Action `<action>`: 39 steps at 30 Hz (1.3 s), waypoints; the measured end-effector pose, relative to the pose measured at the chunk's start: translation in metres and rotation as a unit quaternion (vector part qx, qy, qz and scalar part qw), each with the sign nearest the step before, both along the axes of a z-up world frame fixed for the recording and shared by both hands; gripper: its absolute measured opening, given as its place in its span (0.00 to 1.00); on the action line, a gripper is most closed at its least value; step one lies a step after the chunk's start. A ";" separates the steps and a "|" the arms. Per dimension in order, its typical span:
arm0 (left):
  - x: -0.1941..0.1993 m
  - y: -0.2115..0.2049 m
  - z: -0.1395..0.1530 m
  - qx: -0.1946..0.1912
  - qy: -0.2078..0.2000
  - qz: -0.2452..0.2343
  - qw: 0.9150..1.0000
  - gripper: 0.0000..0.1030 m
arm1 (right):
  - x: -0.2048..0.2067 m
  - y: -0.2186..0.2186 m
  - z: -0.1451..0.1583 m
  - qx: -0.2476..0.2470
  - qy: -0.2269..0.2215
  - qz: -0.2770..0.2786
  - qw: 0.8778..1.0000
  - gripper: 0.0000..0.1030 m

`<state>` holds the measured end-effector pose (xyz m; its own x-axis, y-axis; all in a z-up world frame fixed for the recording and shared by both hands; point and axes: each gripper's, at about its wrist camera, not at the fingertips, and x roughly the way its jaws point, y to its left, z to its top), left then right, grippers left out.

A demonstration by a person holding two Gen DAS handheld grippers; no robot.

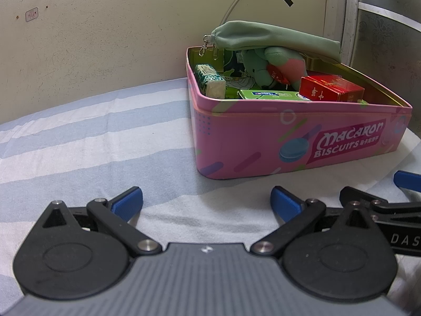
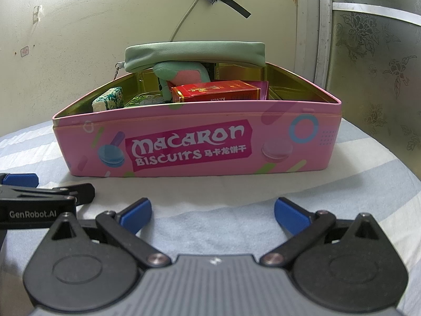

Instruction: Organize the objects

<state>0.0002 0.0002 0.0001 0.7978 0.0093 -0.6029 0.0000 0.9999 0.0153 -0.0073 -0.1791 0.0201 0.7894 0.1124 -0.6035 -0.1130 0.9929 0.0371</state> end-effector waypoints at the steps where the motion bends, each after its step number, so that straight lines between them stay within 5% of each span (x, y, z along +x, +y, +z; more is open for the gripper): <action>1: 0.000 0.000 0.000 0.000 0.000 0.000 1.000 1.00 | 0.000 0.000 0.000 0.000 0.000 0.000 1.000 1.00; 24: 0.002 -0.005 0.002 0.004 0.000 0.009 1.000 1.00 | 0.000 0.000 0.000 0.000 0.000 0.000 1.000 1.00; 27: -0.019 0.007 0.009 -0.024 -0.033 0.012 0.999 0.91 | 0.000 0.000 0.000 0.000 0.000 0.000 1.000 1.00; 32: -0.058 0.033 0.029 -0.025 -0.046 0.010 0.999 0.99 | 0.000 0.000 0.000 0.000 0.000 0.000 1.000 1.00; 39: -0.107 0.072 0.046 -0.020 -0.076 0.077 0.994 1.00 | 0.002 0.002 -0.005 0.000 0.000 0.000 1.000 1.00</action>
